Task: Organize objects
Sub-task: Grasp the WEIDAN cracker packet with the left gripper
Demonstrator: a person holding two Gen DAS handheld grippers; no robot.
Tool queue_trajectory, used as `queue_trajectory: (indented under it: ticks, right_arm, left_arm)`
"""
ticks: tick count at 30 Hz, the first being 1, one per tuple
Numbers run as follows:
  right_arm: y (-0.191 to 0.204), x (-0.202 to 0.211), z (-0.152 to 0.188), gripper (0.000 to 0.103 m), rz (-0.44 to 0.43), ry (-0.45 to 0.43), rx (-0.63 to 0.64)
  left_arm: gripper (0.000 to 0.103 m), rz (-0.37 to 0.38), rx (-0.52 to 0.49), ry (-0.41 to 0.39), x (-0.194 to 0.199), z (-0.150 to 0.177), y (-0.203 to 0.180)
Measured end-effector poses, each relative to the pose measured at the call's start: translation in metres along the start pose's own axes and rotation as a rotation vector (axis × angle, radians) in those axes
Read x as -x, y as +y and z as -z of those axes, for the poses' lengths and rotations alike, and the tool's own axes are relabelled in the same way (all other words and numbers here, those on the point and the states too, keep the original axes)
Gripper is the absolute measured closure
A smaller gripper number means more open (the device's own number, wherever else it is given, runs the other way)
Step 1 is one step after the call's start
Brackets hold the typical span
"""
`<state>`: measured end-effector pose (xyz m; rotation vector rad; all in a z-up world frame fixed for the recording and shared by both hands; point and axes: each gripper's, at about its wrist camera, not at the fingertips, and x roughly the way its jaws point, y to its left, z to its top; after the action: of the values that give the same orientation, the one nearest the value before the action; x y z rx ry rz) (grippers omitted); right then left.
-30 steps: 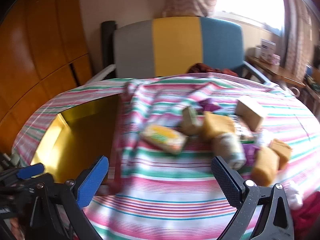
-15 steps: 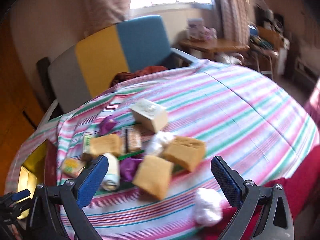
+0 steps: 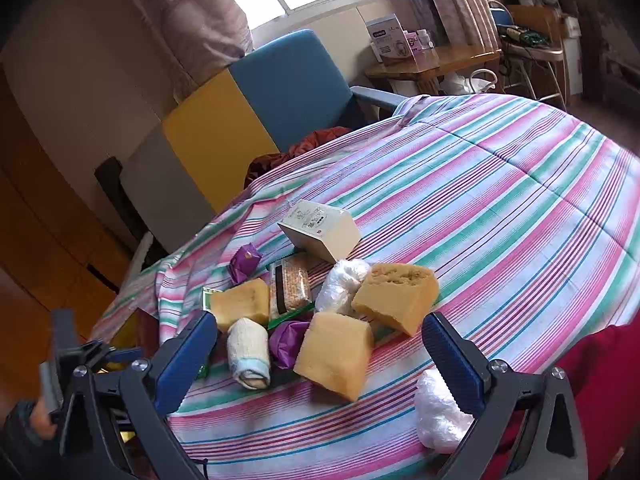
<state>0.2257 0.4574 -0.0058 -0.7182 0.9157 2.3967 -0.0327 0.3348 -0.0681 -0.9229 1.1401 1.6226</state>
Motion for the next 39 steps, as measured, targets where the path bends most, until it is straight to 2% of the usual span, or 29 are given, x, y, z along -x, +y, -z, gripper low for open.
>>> queue_trajectory:
  ticks: [5,15,19,21,27,31,39]
  right_arm:
    - [-0.005,-0.005,-0.001,0.000,-0.029,0.026,-0.031]
    - [-0.012,-0.008,-0.002,0.000,-0.036,0.035,-0.067]
    - [-0.013,-0.008,-0.003,0.000,-0.036,0.043,-0.070]
    - [-0.013,-0.009,-0.003,0.000,-0.035,0.047,-0.074]
    - [-0.014,-0.012,-0.003,0.000,-0.029,0.063,-0.081]
    - [-0.013,-0.012,-0.003,0.000,-0.021,0.061,-0.076]
    - [-0.018,-0.009,-0.003,0.000,-0.019,0.052,-0.110]
  left_arm:
    - [0.026,0.022,-0.035,0.017,-0.013,-0.007,0.010]
    - [0.026,0.079,-0.230,0.086,-0.031,-0.015,0.005]
    - [0.026,0.121,-0.246,0.093,-0.037,-0.022,0.008]
    - [0.026,0.156,-0.218,0.085,-0.037,-0.025,0.011]
    - [0.042,0.251,-0.073,0.090,-0.035,-0.023,0.017]
    - [0.048,0.246,0.027,0.089,-0.030,-0.021,0.015]
    - [0.048,0.161,0.265,0.088,-0.012,-0.004,-0.007]
